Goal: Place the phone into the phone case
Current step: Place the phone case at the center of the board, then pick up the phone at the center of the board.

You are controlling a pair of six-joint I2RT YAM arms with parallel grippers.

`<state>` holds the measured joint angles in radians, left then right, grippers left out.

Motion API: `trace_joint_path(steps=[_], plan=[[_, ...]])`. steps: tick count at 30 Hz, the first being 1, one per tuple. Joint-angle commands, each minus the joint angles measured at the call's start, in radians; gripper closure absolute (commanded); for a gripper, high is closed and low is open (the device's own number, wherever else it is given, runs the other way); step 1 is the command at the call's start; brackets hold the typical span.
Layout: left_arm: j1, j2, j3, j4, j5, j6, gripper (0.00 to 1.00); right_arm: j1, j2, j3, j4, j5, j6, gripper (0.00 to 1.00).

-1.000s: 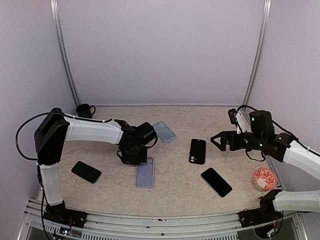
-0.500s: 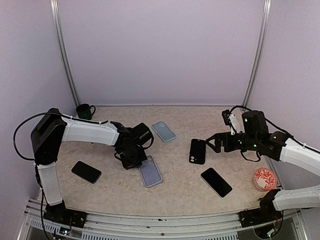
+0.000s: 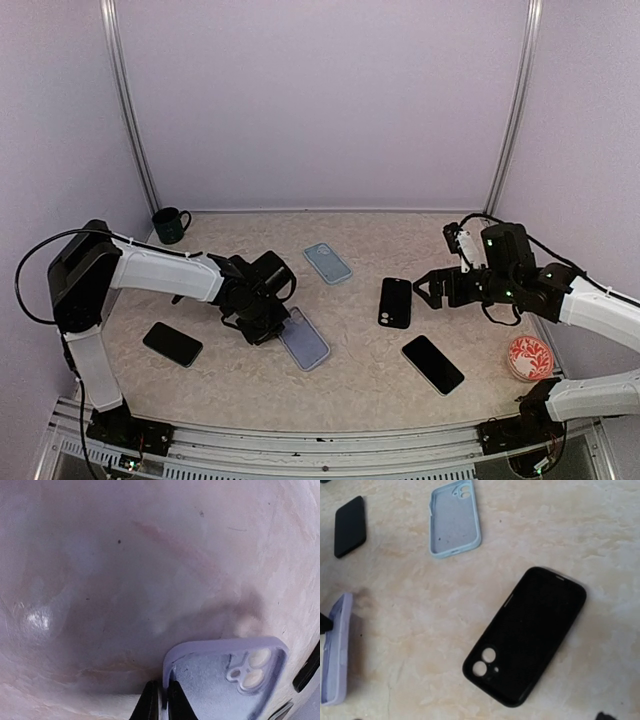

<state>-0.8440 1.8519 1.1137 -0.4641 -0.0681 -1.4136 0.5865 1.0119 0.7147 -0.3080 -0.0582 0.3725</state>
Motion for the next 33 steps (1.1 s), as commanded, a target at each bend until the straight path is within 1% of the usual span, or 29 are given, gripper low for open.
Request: trace_joint_path(steps=[1, 4, 5, 8, 10, 12, 14, 16, 17, 19, 22, 25, 28, 33], plan=[[-0.007, -0.01, -0.014, 0.029, 0.035, -0.026, 0.79, 0.028, 0.004, -0.011, -0.04, 0.038, 0.007, 0.01], [-0.01, -0.018, -0.01, 0.027, 0.022, -0.017, 0.5, 0.041, 0.012, -0.025, -0.051, 0.049, 0.014, 0.01], [-0.011, -0.025, -0.009, 0.027, 0.019, -0.016, 0.44, 0.043, 0.014, -0.029, -0.053, 0.05, 0.018, 0.01], [-0.012, -0.046, -0.005, 0.022, 0.007, 0.0, 0.32, 0.055, 0.024, -0.039, -0.064, 0.051, 0.039, 0.01], [-0.011, -0.07, 0.005, 0.008, -0.013, 0.018, 0.3, 0.069, 0.035, -0.043, -0.08, 0.075, 0.057, 0.01], [-0.01, -0.094, 0.014, -0.003, -0.035, 0.047, 0.25, 0.085, 0.051, -0.047, -0.098, 0.082, 0.075, 0.0], [-0.006, -0.119, 0.023, -0.006, -0.055, 0.095, 0.22, 0.106, 0.076, -0.05, -0.118, 0.091, 0.089, 0.0], [0.001, -0.132, 0.037, -0.01, -0.068, 0.153, 0.17, 0.13, 0.106, -0.052, -0.137, 0.109, 0.106, 0.0], [0.004, -0.138, 0.044, -0.019, -0.078, 0.183, 0.17, 0.143, 0.119, -0.052, -0.146, 0.119, 0.113, 0.01], [0.011, -0.142, 0.053, -0.02, -0.091, 0.255, 0.09, 0.164, 0.146, -0.049, -0.16, 0.134, 0.128, 0.0], [0.017, -0.134, 0.087, -0.031, -0.13, 0.407, 0.02, 0.195, 0.177, -0.035, -0.185, 0.153, 0.148, 0.01], [0.007, -0.099, 0.135, -0.039, -0.18, 0.59, 0.01, 0.22, 0.208, -0.02, -0.214, 0.174, 0.158, 0.01], [-0.012, -0.053, 0.174, -0.055, -0.254, 0.739, 0.01, 0.23, 0.238, -0.001, -0.258, 0.206, 0.161, 0.01], [-0.057, 0.018, 0.201, -0.056, -0.354, 0.88, 0.01, 0.231, 0.292, 0.015, -0.29, 0.218, 0.158, 0.0]])
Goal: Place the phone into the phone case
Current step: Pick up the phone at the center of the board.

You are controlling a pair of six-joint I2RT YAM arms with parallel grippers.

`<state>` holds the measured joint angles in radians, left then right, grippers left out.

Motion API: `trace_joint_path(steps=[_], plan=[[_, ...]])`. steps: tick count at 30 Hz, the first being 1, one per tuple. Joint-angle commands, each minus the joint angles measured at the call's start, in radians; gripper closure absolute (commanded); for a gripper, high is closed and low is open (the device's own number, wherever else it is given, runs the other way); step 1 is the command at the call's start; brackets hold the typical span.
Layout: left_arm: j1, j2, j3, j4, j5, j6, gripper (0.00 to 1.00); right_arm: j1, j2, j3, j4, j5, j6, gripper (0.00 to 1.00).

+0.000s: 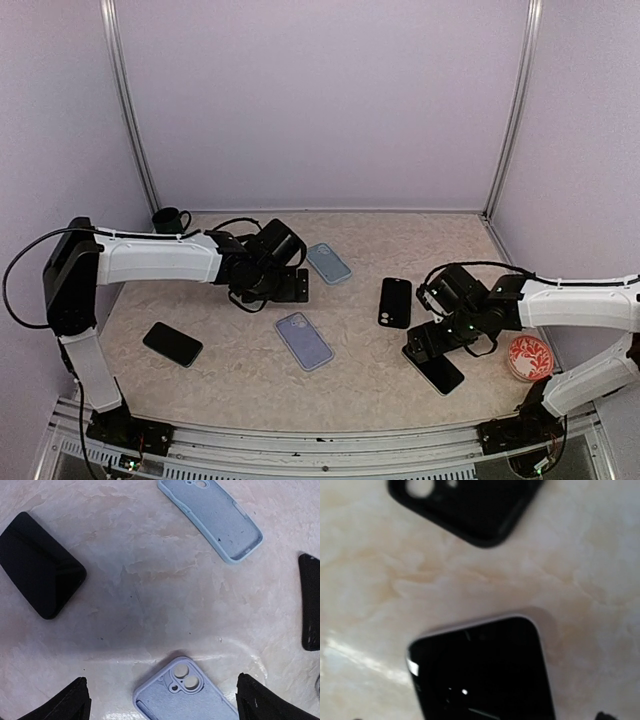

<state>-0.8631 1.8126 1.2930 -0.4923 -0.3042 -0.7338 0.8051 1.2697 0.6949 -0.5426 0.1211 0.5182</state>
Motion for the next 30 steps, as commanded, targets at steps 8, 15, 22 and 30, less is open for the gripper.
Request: trace_joint_path(steps=[8, 15, 22, 30], plan=[[-0.048, 0.042, -0.023, 0.04, -0.033, 0.284, 0.01, 0.013, 0.103, 0.057, -0.062, 0.029, -0.033, 0.0], [-0.038, 0.012, -0.024, 0.047, 0.017, 0.315, 0.01, 0.013, 0.146, 0.068, -0.052, -0.001, -0.092, 0.01], [-0.025, -0.025, -0.046, 0.067, 0.061, 0.312, 0.01, 0.009, 0.196, 0.068, -0.032, -0.011, -0.13, 0.01], [-0.02, -0.057, -0.047, 0.07, 0.085, 0.314, 0.01, 0.002, 0.228, 0.06, 0.004, -0.042, -0.147, 0.01]])
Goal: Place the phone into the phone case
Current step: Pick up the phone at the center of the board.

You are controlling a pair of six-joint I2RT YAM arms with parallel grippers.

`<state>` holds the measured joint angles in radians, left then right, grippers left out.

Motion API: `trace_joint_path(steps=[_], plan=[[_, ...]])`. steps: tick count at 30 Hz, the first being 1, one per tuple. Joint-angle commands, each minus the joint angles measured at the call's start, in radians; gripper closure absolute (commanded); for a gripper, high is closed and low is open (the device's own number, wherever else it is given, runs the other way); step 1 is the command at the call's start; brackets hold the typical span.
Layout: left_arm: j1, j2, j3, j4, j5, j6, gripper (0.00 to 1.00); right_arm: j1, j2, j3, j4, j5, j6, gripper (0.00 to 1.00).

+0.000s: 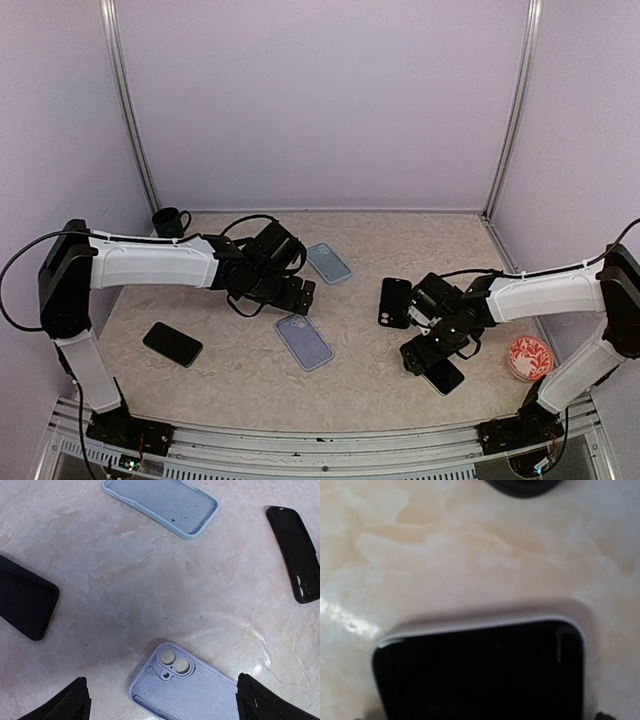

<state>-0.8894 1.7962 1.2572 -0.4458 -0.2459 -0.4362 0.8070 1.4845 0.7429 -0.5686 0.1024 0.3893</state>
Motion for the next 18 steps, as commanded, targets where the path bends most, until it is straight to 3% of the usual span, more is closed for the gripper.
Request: trace_joint_path(steps=[1, 18], plan=[[0.006, -0.045, -0.013, 0.026, 0.031, 0.015, 0.01, -0.001, 0.011, 0.011, 0.033, -0.028, -0.021, 0.02], [0.033, -0.104, -0.007, 0.039, 0.093, -0.011, 0.01, -0.023, 0.057, 0.014, 0.038, -0.056, -0.032, 0.13]])
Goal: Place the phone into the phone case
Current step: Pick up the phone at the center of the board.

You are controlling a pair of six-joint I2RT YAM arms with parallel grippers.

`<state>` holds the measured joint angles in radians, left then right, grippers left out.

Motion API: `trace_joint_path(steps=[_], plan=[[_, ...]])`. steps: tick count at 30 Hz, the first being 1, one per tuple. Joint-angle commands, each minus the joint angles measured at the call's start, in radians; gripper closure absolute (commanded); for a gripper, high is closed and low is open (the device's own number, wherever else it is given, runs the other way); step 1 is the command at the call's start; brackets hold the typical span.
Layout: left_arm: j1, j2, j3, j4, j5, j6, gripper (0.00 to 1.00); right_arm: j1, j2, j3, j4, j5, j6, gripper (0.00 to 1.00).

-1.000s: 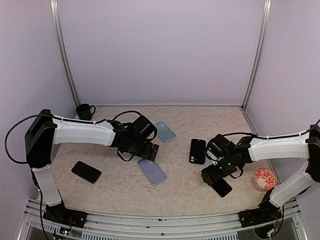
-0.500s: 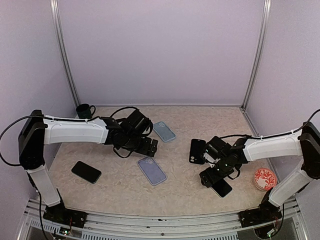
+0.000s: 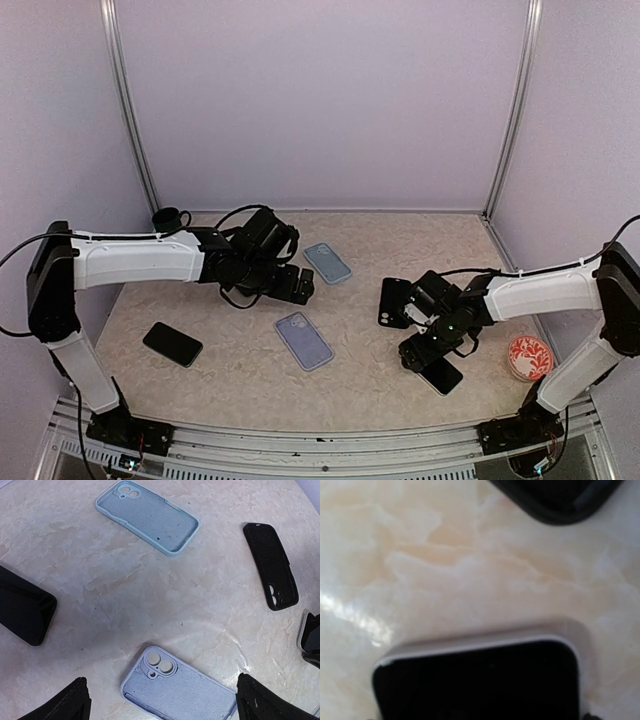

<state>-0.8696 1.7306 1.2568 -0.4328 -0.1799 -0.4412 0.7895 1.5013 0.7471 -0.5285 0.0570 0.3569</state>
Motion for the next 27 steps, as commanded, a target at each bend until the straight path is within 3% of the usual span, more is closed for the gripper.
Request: trace_joint_path(steps=[1, 9, 27], plan=[[0.016, -0.041, -0.007, 0.026, 0.03, -0.008, 0.01, -0.006, 0.044, 0.009, -0.003, -0.007, 0.002, 0.14], [0.022, -0.053, -0.009, 0.027, 0.047, -0.024, 0.01, 0.006, 0.022, 0.03, 0.0, 0.01, -0.004, 0.35], [0.057, -0.03, -0.067, 0.112, 0.226, -0.099, 0.01, 0.184, 0.107, 0.159, 0.265, 0.161, -0.103, 0.34]])
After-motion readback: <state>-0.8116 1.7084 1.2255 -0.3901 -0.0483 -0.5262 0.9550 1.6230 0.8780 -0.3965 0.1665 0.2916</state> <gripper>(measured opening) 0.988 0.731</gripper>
